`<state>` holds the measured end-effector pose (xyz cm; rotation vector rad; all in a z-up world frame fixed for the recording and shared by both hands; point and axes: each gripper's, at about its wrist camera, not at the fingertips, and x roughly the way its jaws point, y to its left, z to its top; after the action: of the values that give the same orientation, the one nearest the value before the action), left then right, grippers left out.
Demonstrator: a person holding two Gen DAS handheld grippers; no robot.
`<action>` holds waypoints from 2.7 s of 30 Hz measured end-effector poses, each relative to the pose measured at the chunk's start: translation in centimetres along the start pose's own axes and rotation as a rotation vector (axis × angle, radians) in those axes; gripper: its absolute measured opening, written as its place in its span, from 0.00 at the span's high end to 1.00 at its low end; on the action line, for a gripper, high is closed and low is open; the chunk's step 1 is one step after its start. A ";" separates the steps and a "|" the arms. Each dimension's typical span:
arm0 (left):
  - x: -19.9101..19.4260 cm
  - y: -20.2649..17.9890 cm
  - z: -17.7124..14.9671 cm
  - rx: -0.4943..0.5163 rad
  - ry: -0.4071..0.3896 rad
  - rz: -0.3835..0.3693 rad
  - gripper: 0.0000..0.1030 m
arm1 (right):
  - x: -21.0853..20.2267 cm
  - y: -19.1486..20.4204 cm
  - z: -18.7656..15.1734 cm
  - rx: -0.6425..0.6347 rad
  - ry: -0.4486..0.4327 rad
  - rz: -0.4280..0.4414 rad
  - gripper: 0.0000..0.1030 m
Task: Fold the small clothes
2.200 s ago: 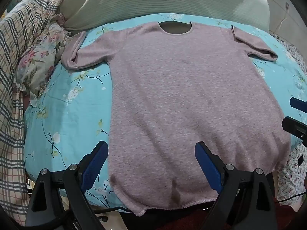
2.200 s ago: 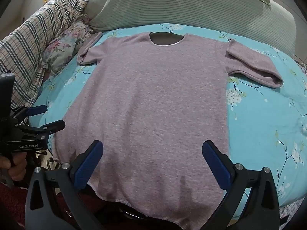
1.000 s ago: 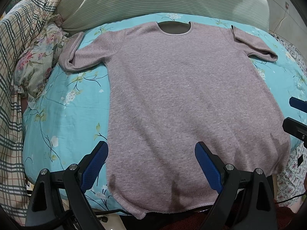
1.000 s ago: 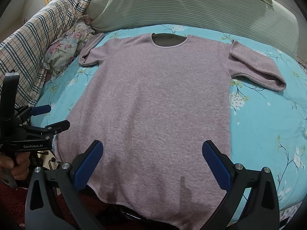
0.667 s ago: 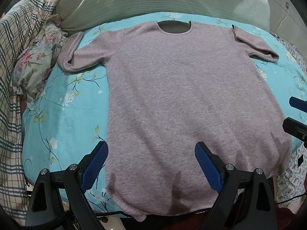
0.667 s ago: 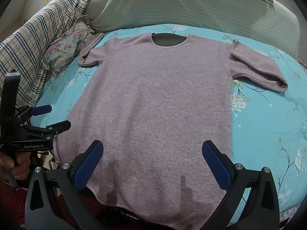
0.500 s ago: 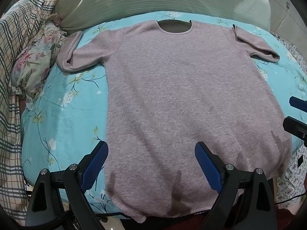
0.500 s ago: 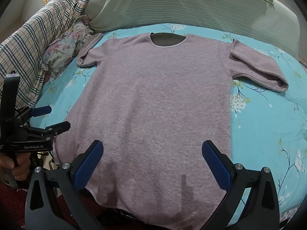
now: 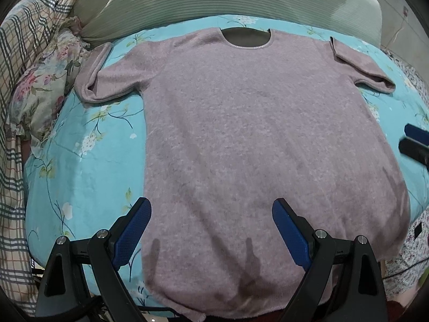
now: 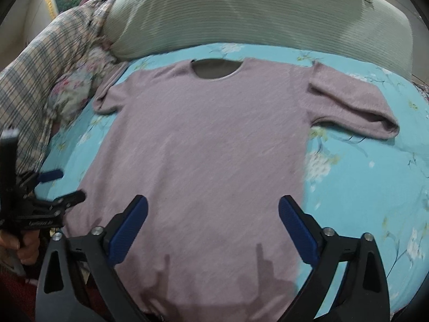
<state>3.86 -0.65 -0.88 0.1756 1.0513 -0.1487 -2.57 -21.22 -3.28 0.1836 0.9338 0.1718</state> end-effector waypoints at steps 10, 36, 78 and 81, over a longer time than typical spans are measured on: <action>1.5 0.9 3.3 -0.032 -0.008 -0.022 0.10 | 5.5 -10.1 10.3 0.072 -0.136 -0.101 0.17; 6.2 0.0 7.1 -0.042 0.005 -0.058 0.10 | 12.7 -17.5 18.4 0.178 -0.201 -0.059 0.97; 20.1 9.1 21.2 -0.185 0.050 -0.322 0.57 | 13.6 -3.9 17.1 0.316 -0.175 0.502 0.94; 19.8 8.8 21.5 -0.156 0.016 -0.308 0.97 | 12.3 -5.9 16.2 0.338 -0.196 0.454 0.94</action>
<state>33.55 2.61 -7.10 -0.1274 1.0963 -0.3422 18.08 -25.56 -4.80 0.7150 0.7098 0.4066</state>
